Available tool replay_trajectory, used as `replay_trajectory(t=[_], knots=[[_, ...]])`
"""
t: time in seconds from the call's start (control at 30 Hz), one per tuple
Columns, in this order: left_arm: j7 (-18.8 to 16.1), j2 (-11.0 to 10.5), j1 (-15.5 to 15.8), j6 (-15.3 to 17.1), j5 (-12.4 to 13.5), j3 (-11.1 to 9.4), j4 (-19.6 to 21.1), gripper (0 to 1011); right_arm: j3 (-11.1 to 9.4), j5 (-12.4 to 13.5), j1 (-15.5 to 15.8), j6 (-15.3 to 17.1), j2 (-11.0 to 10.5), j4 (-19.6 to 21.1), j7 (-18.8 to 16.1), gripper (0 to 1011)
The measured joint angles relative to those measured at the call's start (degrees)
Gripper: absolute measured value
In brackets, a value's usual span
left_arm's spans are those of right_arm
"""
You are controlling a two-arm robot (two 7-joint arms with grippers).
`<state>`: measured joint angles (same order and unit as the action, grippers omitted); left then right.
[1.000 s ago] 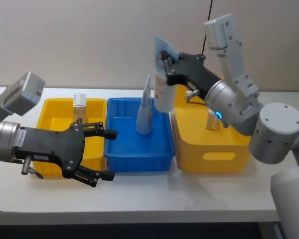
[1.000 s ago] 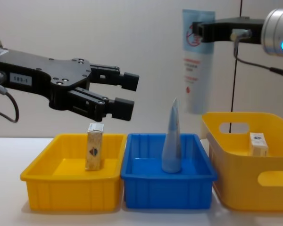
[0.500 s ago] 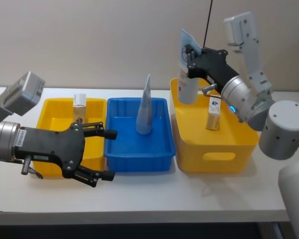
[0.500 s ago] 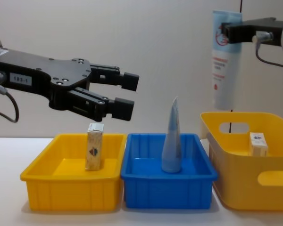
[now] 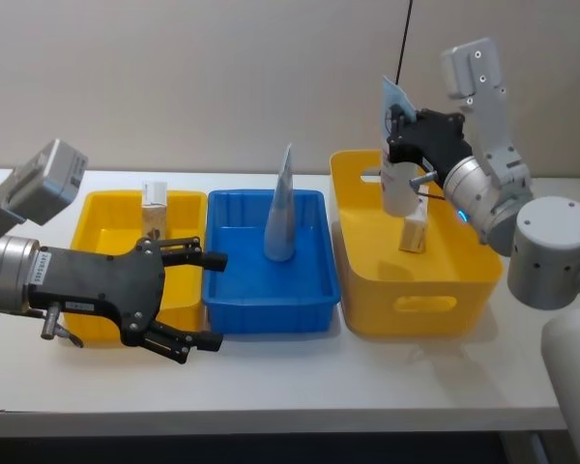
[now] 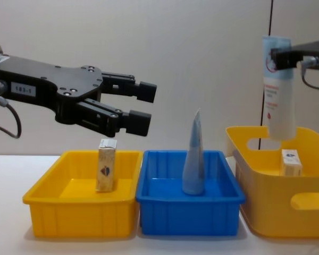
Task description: Bimanual collaborative sorting of washing and personal care products
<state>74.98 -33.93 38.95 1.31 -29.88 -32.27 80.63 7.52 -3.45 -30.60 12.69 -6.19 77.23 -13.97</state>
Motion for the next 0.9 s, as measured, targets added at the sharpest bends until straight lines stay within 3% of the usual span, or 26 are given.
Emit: replay_trajectory(t=[0.53, 0.9], knots=[[0.0, 0.0, 0.0, 0.0, 0.0, 0.0, 0.0, 1001, 0.16, -3.48, -1.25, 7.2, 0.36, -4.5, 4.83, 7], [0.0, 0.0, 0.0, 0.0, 0.0, 0.0, 0.0, 1001, 0.15, -4.78, -0.39, 9.34, 1.07, -5.68, 6.48, 7]])
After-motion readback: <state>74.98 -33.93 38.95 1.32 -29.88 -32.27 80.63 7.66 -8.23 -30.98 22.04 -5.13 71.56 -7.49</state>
